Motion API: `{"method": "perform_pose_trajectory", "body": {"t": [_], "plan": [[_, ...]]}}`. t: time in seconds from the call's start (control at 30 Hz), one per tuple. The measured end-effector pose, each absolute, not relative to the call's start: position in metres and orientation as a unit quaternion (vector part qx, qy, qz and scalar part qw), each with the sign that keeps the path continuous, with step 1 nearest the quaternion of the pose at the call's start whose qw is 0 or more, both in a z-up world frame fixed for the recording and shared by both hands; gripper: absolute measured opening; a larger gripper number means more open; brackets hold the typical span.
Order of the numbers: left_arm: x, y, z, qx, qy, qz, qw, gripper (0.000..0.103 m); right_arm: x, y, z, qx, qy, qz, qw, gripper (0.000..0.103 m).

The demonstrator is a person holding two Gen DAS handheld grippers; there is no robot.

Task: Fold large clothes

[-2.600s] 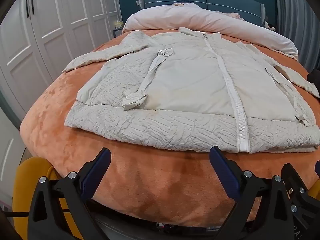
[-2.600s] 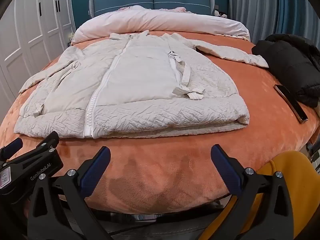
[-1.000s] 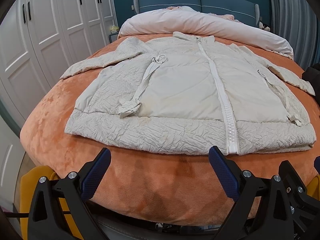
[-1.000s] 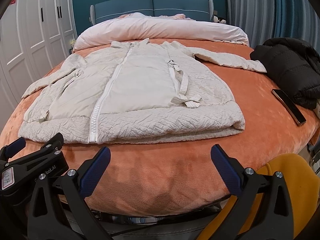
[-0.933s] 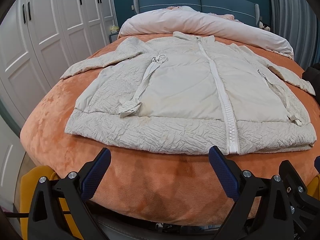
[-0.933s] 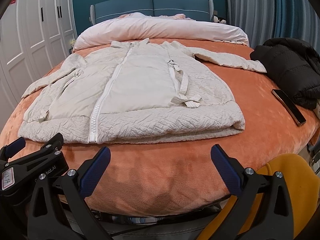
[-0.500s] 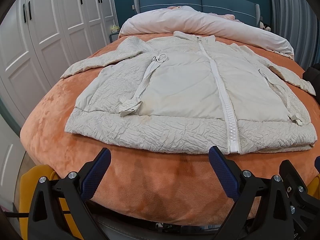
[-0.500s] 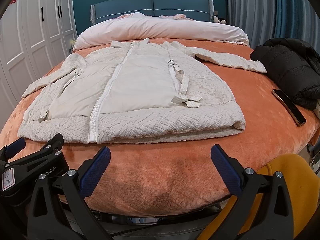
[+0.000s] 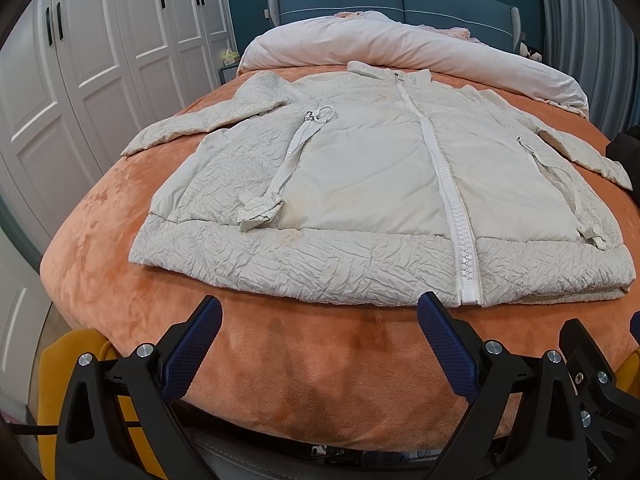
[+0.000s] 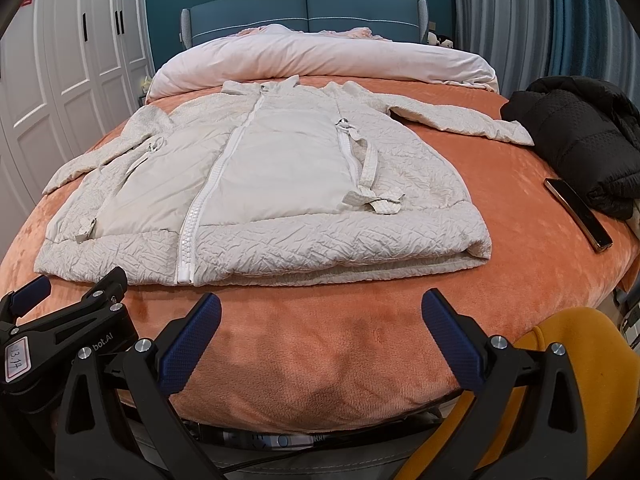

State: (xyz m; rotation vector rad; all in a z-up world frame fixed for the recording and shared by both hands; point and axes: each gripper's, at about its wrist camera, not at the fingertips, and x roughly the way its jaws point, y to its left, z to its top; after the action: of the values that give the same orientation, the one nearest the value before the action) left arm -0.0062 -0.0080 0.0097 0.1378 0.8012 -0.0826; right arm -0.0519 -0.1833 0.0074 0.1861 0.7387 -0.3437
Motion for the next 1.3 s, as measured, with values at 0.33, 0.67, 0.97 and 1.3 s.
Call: {"method": "perform_pose_trajectory", "body": {"t": [0.33,0.67,0.97,1.3], "plan": [[-0.006,-0.008,0.010,0.067,0.390,-0.040,0.918,0.095,-0.052,-0.183,0.006,0.090,0.359,-0.167,0.914,0.098],[-0.007,-0.006,0.008,0.067,0.391,-0.040,0.917,0.095,-0.052,-0.183,0.006,0.090,0.359,-0.167,0.914,0.098],[-0.007,-0.006,0.006,0.066,0.392,-0.041,0.917,0.095,-0.051,-0.182,0.005,0.089,0.361,-0.165,0.914,0.098],[0.022,0.025,0.013,0.028,0.407,-0.029,0.913,0.097,-0.039,-0.251,0.004,0.176,0.358,-0.191,0.897,0.098]]}}
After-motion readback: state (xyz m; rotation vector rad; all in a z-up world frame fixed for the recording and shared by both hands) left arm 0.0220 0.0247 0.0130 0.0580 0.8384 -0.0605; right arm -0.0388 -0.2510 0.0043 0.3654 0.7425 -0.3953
